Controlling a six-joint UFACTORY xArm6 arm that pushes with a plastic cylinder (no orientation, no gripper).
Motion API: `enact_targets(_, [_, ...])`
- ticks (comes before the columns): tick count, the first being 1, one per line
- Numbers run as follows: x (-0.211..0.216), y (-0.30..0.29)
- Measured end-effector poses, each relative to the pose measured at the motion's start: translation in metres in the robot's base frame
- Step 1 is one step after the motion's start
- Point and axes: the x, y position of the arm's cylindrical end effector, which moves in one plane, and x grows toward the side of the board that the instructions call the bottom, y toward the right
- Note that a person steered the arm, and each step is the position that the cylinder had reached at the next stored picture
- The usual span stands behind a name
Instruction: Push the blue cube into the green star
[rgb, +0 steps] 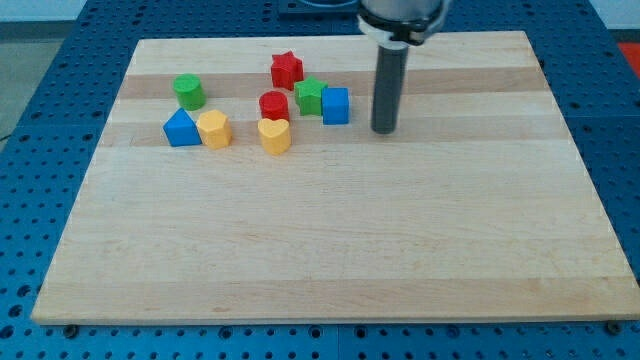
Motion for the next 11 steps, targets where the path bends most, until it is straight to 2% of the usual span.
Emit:
enact_targets(1, [-0.013,-0.022])
enact_targets(3, [-0.015,0.023])
enact_targets(7, [-0.022,-0.039])
enact_targets(8, [-0.001,-0.039])
enact_targets(11, [-0.043,-0.104])
